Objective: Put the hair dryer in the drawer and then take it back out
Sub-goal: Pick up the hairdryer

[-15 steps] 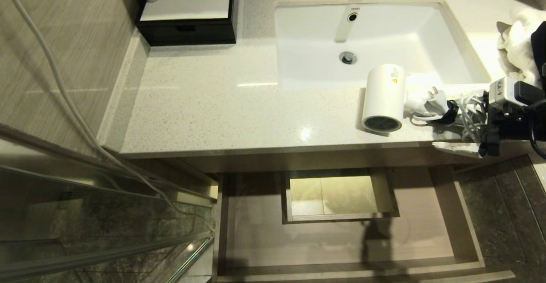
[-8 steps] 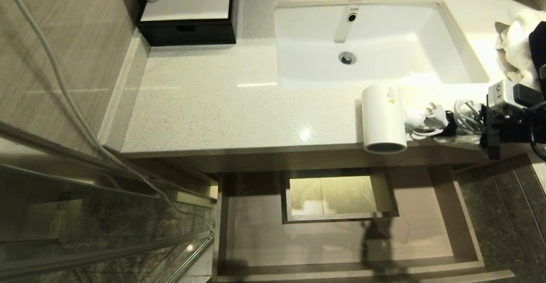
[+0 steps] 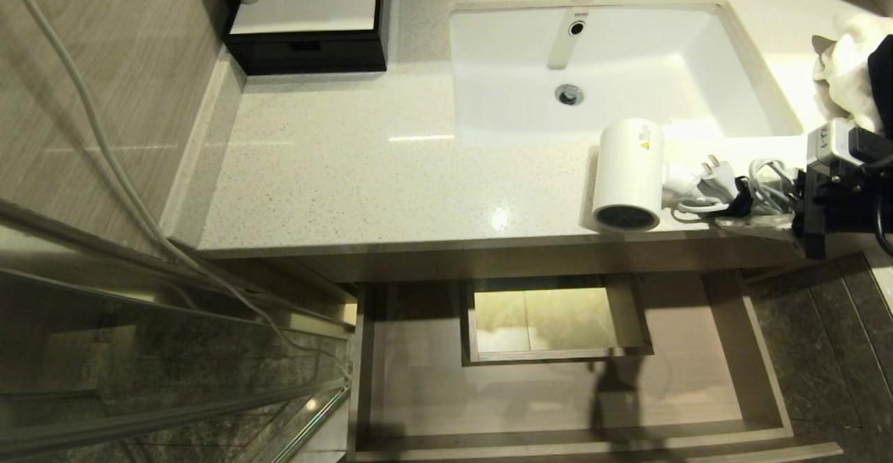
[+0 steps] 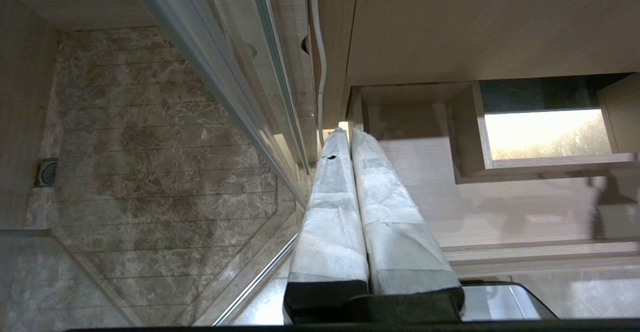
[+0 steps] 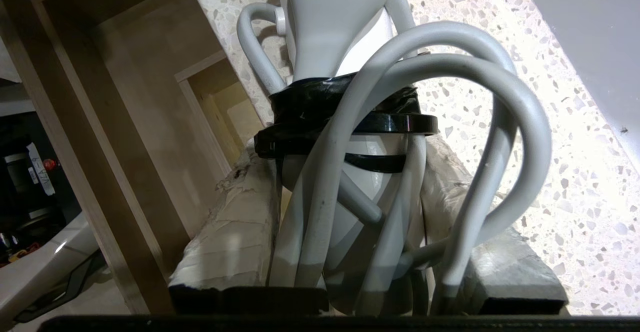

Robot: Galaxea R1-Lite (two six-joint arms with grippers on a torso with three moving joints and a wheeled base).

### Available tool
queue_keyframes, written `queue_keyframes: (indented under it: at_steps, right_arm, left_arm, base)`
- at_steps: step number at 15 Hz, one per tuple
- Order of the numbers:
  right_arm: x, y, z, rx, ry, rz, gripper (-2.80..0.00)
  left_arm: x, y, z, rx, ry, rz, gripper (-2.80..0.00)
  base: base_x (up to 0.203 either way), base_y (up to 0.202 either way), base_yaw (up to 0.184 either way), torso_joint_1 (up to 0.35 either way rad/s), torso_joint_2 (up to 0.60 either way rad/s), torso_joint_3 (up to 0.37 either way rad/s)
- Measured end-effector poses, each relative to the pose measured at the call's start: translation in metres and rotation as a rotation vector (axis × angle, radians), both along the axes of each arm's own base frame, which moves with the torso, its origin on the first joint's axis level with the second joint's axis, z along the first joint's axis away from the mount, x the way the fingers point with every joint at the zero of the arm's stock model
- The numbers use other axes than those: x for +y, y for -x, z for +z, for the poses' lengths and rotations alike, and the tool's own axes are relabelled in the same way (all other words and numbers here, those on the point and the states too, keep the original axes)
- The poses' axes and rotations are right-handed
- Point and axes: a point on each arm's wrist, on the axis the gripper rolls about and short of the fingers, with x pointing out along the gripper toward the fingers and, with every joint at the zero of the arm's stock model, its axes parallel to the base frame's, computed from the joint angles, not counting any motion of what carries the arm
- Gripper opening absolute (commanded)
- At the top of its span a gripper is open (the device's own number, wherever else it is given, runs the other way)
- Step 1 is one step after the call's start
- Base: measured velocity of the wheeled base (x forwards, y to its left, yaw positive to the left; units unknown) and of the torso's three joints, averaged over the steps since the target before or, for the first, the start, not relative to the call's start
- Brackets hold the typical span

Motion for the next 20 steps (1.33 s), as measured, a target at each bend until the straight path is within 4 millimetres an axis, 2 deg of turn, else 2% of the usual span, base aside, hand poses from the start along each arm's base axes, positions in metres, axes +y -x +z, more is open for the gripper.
queue_keyframes:
  at_steps: [4, 8, 16, 20]
  right_arm:
    - [0.002, 0.012, 0.008, 0.012, -0.03, -0.03, -2.8]
    - [0.002, 0.027, 0.017, 0.058, -0.075, -0.143, -2.8]
    - [0.009, 0.056, 0.041, 0.022, -0.114, -0.219, -2.8]
    - [0.005, 0.068, 0.045, 0.02, -0.106, -0.276, -2.8]
  left_arm:
    - [0.0, 0.0, 0.0, 0.0, 0.0, 0.0, -2.8]
    - [0.0, 0.0, 0.0, 0.0, 0.0, 0.0, -2.8]
    - [0.0, 0.0, 0.0, 0.0, 0.0, 0.0, -2.8]
    - [0.0, 0.0, 0.0, 0.001, 0.0, 0.001, -2.8]
  base:
    - [0.0, 0.0, 0.0, 0.0, 0.0, 0.0]
    - [0.0, 0.0, 0.0, 0.0, 0.0, 0.0]
    - [0.0, 0.0, 0.0, 0.0, 0.0, 0.0]
    - [0.0, 0.0, 0.0, 0.0, 0.0, 0.0]
